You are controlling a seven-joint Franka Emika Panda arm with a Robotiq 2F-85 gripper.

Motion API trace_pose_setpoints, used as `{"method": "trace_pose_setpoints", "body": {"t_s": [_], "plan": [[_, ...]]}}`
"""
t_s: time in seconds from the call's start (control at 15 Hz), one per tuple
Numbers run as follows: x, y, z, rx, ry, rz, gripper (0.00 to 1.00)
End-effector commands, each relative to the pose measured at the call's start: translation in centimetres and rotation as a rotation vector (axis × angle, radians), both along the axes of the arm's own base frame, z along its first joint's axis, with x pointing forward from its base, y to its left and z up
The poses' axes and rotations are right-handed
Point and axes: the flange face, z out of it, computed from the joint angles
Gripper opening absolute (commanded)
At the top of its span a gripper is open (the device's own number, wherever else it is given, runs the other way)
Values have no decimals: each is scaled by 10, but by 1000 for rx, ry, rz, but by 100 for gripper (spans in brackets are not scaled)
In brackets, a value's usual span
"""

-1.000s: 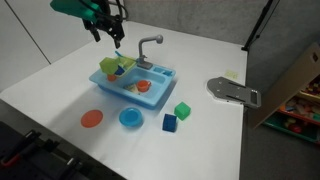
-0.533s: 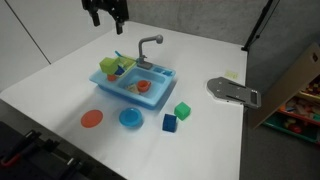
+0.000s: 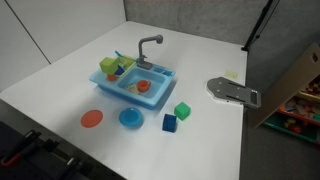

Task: Put the yellow block on top of the orange cup

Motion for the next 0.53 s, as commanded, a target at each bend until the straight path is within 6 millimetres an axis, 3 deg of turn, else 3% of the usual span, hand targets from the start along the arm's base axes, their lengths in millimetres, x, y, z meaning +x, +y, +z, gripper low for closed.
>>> {"method": "trace_pose_setpoints", "body": {"t_s": [0.0,0.2,0.27,0.47], "plan": [[-6,0,45,-24,-8,-34,100],[-8,0,58,-28,-6,-30,100],[-8,0,49,-11,-18,-17,100],[-8,0,48,-11,-14,-17,100]]}}
